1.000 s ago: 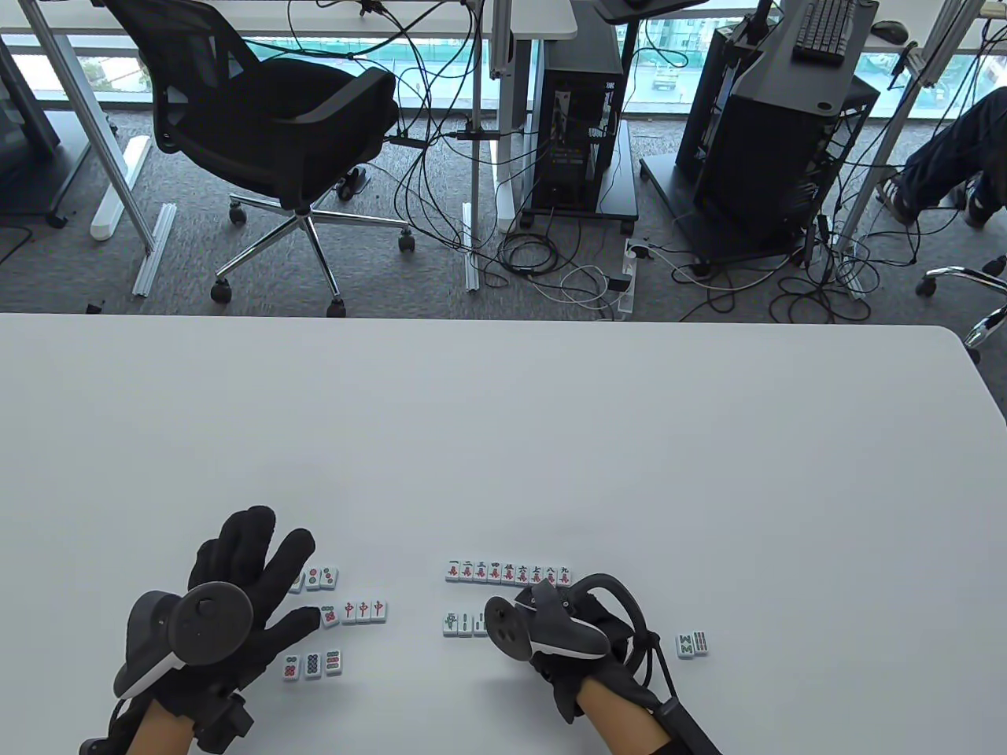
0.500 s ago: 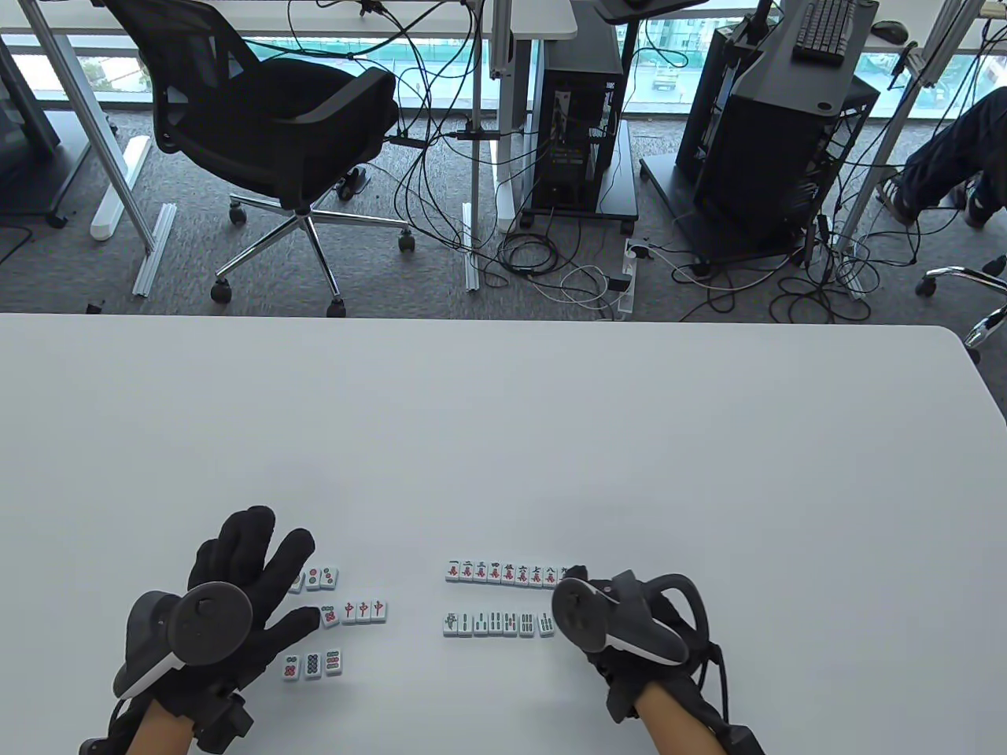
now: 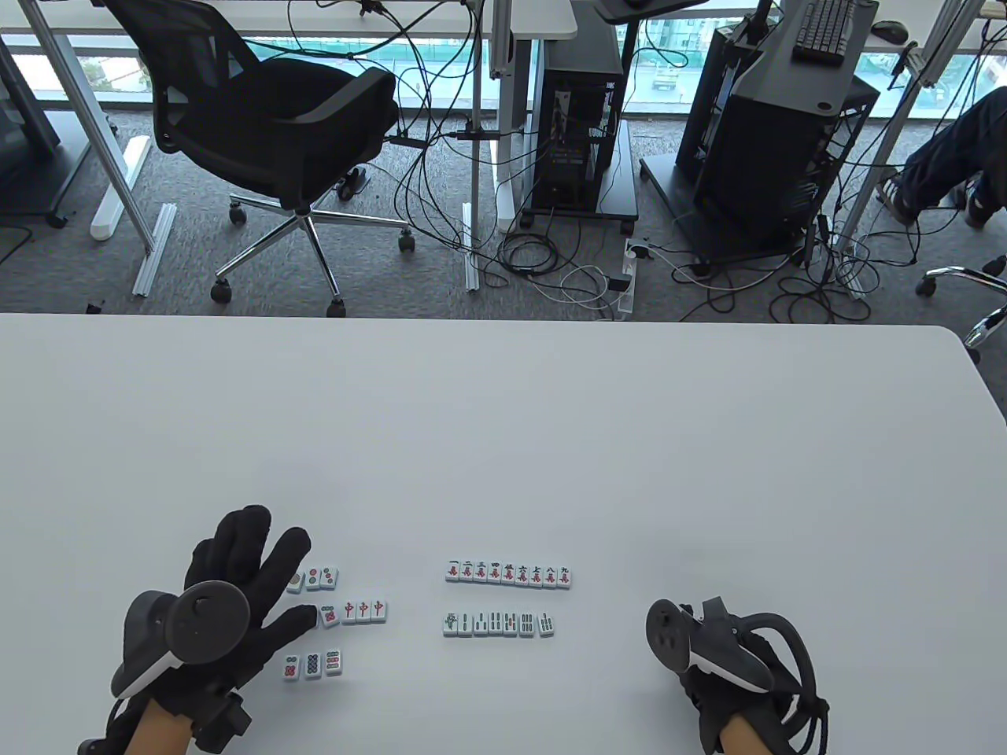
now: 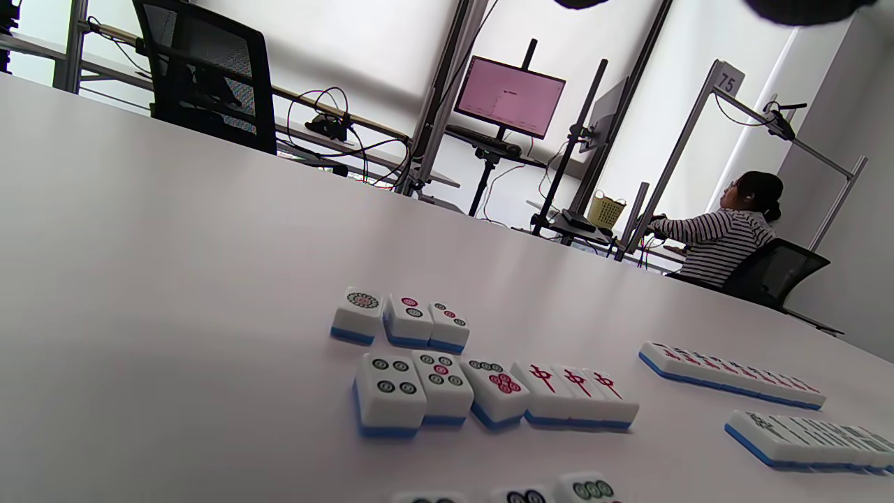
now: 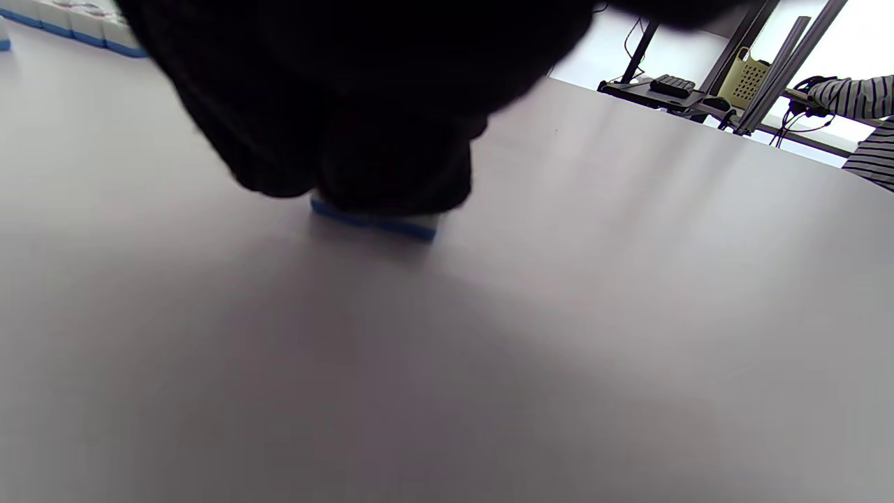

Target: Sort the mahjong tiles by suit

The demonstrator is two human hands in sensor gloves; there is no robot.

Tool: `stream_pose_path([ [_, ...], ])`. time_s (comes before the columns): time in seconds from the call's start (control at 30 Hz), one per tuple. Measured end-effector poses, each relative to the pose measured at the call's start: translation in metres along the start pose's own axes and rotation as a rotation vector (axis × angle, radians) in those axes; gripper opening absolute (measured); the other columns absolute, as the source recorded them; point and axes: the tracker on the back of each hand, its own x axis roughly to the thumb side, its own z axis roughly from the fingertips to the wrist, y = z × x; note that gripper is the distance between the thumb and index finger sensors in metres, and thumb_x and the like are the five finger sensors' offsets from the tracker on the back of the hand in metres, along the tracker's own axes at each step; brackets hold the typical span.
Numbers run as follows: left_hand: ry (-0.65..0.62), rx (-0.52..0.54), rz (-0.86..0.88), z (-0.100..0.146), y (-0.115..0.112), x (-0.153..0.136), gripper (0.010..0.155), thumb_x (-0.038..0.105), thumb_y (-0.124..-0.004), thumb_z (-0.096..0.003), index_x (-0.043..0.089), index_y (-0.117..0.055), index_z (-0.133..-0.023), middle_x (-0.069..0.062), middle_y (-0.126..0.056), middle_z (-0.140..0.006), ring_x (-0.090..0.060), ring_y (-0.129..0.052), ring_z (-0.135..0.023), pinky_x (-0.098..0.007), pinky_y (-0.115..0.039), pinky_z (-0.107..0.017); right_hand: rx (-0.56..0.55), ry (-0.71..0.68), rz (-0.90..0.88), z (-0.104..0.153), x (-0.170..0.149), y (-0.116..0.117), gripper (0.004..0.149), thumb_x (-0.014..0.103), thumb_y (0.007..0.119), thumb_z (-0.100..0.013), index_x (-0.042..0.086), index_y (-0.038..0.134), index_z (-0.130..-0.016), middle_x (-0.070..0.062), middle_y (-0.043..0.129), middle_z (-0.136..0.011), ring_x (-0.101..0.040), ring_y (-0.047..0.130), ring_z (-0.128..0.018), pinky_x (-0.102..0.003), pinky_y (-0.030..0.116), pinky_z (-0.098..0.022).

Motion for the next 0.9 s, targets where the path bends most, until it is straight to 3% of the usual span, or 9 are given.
stream_pose_path([
  [0.17, 0.001, -0.006, -0.001, 0.000, 0.000, 0.001, 0.082, 0.074, -0.061, -0.0385, 0.042, -0.033, -0.109, 0.010, 0.002, -0.114, -0.024, -0.005, -0.114, -0.057, -0.017, -0.081, -0.025, 0.016, 0.076, -0.005, 0.005, 0.011, 0.060, 0.034, 0.086, -0.043, 0.009, 0.071, -0.095, -0.002, 0.097, -0.043, -0.007, 0.086, -0.012, -0.026, 0.080, -0.007],
  [0.33, -0.004, -0.010, -0.003, -0.001, -0.001, 0.002, 0.082, 0.074, -0.061, -0.0384, 0.042, -0.033, -0.109, 0.010, 0.002, -0.114, -0.024, -0.005, -0.114, -0.057, -0.017, -0.081, -0.017, -0.016, 0.142, -0.009, 0.016, 0.008, 0.058, 0.033, 0.087, -0.042, 0.005, 0.075, -0.091, -0.002, 0.097, -0.042, -0.007, 0.086, -0.011, -0.026, 0.080, -0.007],
  [0.43, -0.008, -0.011, -0.006, -0.001, -0.002, 0.002, 0.082, 0.074, -0.060, -0.0383, 0.042, -0.033, -0.109, 0.010, 0.002, -0.114, -0.023, -0.005, -0.114, -0.057, -0.017, -0.081, -0.043, -0.055, 0.089, -0.009, 0.026, 0.003, 0.057, 0.034, 0.087, -0.042, 0.006, 0.075, -0.091, -0.002, 0.097, -0.042, -0.007, 0.086, -0.011, -0.025, 0.080, -0.006],
  [0.63, -0.011, -0.011, -0.005, -0.001, -0.002, 0.003, 0.082, 0.074, -0.060, -0.0385, 0.042, -0.033, -0.109, 0.010, 0.002, -0.114, -0.024, -0.005, -0.114, -0.057, -0.017, -0.081, -0.129, -0.203, -0.062, -0.013, 0.071, -0.019, 0.057, 0.034, 0.087, -0.042, 0.005, 0.076, -0.091, -0.002, 0.097, -0.042, -0.007, 0.086, -0.011, -0.026, 0.080, -0.007],
  [0.9, -0.021, -0.005, -0.001, 0.000, -0.002, 0.004, 0.082, 0.074, -0.061, -0.0384, 0.042, -0.033, -0.109, 0.010, 0.002, -0.114, -0.024, -0.005, -0.114, -0.057, -0.017, -0.081, -0.134, -0.278, 0.003, -0.034, 0.115, -0.027, 0.058, 0.033, 0.087, -0.042, 0.005, 0.075, -0.091, -0.002, 0.097, -0.043, -0.008, 0.086, -0.012, -0.026, 0.080, -0.007],
])
